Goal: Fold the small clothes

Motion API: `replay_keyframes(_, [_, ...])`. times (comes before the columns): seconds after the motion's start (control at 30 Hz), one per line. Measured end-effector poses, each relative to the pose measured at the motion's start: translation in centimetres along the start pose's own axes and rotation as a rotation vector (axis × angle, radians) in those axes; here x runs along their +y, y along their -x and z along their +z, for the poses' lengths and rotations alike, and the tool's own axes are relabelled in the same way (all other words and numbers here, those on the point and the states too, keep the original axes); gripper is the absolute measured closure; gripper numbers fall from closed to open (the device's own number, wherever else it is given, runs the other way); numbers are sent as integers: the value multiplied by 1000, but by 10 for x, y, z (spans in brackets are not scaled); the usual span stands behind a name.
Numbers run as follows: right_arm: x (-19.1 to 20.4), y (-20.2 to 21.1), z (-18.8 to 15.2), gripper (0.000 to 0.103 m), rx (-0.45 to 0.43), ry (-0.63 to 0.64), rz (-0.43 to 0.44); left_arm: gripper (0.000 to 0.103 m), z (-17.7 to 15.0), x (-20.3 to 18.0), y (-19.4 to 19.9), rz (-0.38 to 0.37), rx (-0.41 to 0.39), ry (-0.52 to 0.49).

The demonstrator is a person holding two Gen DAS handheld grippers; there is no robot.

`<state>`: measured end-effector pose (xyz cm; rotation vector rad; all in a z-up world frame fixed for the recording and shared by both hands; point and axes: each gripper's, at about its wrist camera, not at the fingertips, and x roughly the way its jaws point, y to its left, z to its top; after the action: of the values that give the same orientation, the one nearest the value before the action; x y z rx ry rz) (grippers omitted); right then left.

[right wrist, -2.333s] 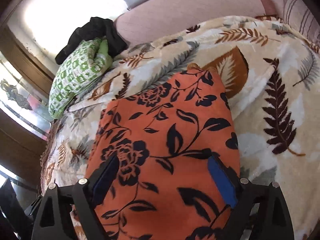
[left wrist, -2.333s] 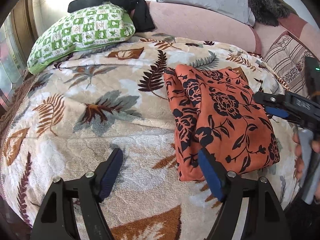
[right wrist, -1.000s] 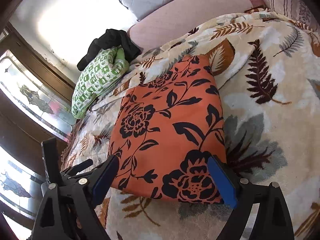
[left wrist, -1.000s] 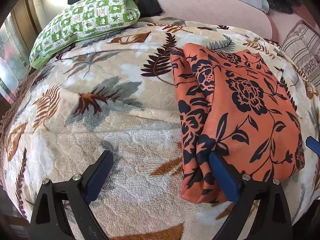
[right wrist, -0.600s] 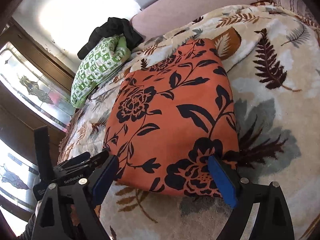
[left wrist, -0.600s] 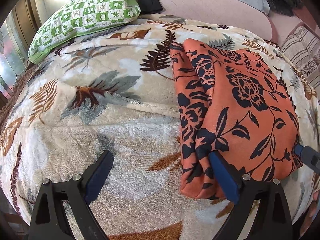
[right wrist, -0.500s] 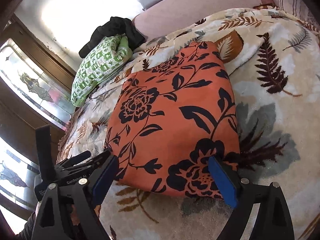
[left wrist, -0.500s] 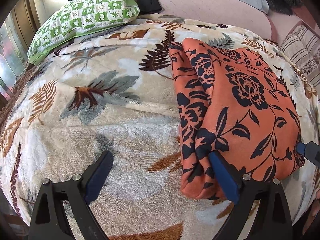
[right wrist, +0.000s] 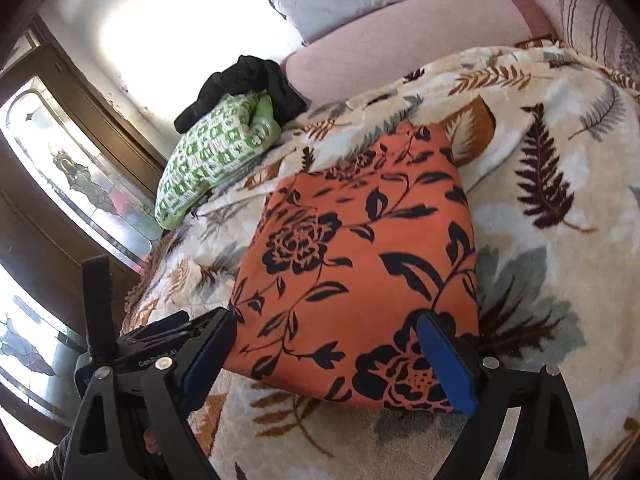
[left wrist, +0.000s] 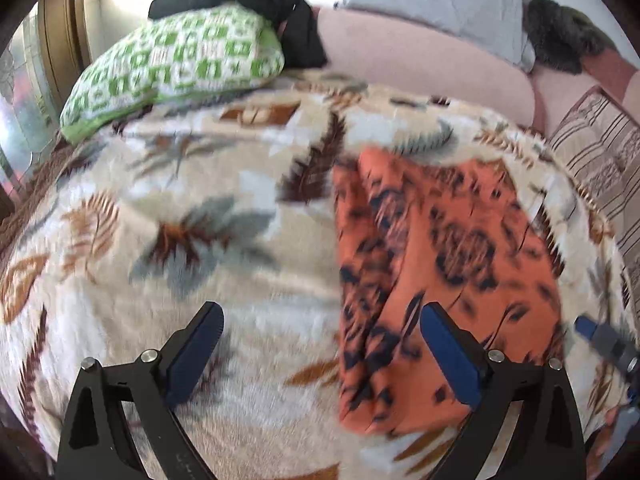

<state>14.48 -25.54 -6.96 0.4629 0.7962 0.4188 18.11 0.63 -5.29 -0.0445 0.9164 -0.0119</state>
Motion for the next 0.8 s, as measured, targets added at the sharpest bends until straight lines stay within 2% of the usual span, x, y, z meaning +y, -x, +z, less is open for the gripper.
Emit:
replay_keyframes(0.07, [-3, 1, 0, 10, -11, -12, 5, 4, 14, -9, -13, 23, 14, -35])
replay_keyframes(0.17, [-9, -4, -2, 10, 10, -32, -1, 3, 13, -15, -57, 120, 115, -88])
replay_keyframes(0.2, [-10, -5, -3, 10, 11, -34, -1, 3, 9, -12, -69, 128, 138, -89])
replay_keyframes(0.33, [-16, -4, -4, 10, 12, -38, -2, 0, 3, 1, -73, 94, 131, -18])
replay_keyframes(0.43, [-19, -4, -4, 10, 15, -56, -9, 0, 6, -3, -65, 105, 126, -32])
replay_keyframes(0.63, [-2, 19, -4, 10, -30, -25, -26, 0, -3, 0, -24, 65, 84, -4])
replay_keyframes(0.8, [13, 29, -19, 10, -10, 17, -120, 0, -23, 3, 20, 33, 21, -5])
